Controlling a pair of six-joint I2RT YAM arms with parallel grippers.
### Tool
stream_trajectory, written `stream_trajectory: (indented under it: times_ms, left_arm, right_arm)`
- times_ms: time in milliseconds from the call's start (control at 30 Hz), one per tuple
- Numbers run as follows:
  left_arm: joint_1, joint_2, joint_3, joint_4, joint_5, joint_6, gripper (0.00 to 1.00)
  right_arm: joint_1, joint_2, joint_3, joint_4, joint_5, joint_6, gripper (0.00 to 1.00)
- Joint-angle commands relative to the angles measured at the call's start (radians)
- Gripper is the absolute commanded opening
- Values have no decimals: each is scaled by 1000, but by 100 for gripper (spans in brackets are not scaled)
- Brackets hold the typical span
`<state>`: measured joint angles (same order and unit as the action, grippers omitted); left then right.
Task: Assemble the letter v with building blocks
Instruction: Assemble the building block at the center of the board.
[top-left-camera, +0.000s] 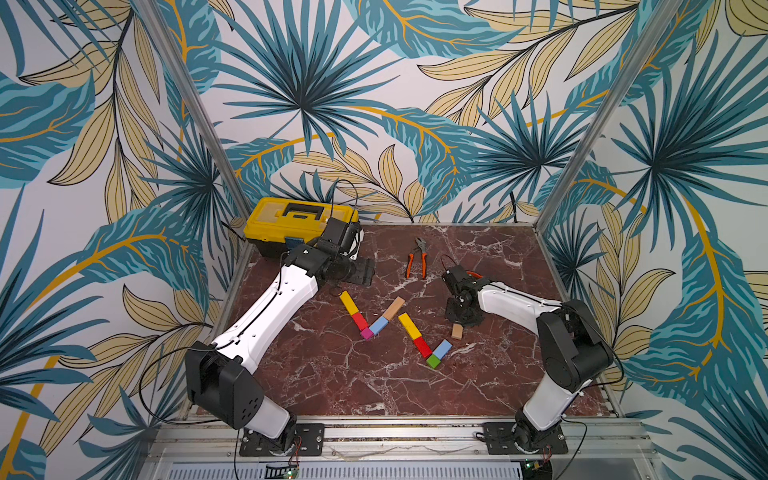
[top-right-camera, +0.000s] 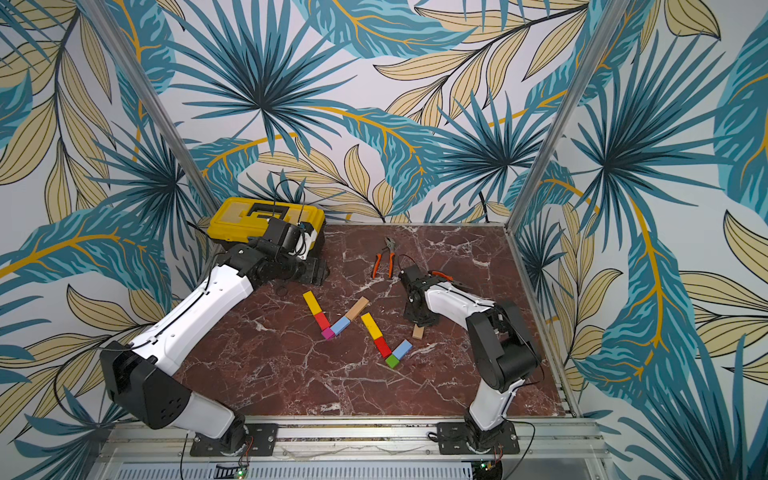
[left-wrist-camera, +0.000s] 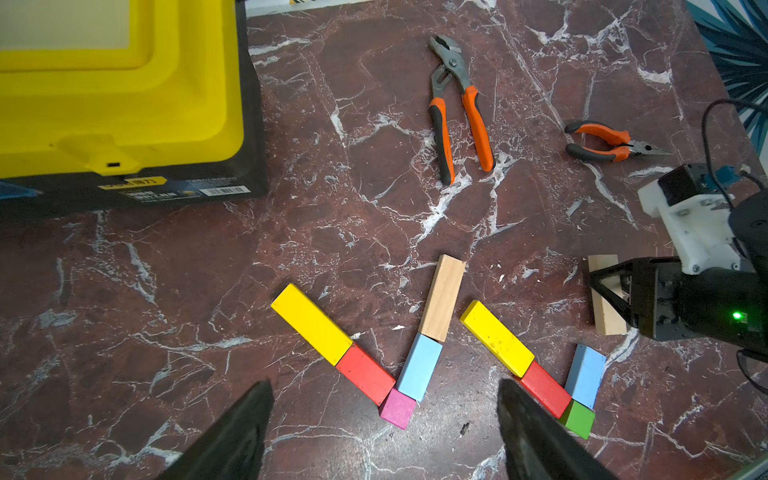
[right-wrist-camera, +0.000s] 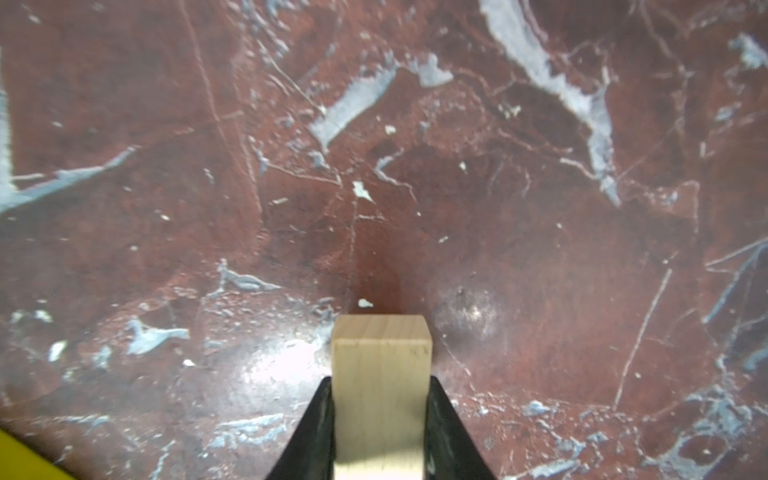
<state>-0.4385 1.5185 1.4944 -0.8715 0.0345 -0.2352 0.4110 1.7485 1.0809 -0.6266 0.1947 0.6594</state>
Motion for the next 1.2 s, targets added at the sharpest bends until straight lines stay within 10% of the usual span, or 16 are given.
stream_trajectory:
  times_ms: [0, 633, 1167]
  left_arm:
    - [7, -23, -13, 22, 10, 1, 86]
    - [7, -35, -17, 25, 19, -1, 86]
    - [7, -24, -14, 26, 21, -3, 86]
  right_arm:
    - [2, -15, -30, 0, 0, 26, 29]
    - [31, -183, -78, 11, -56, 49, 70]
    - [31, -296, -336, 174, -233, 93, 76]
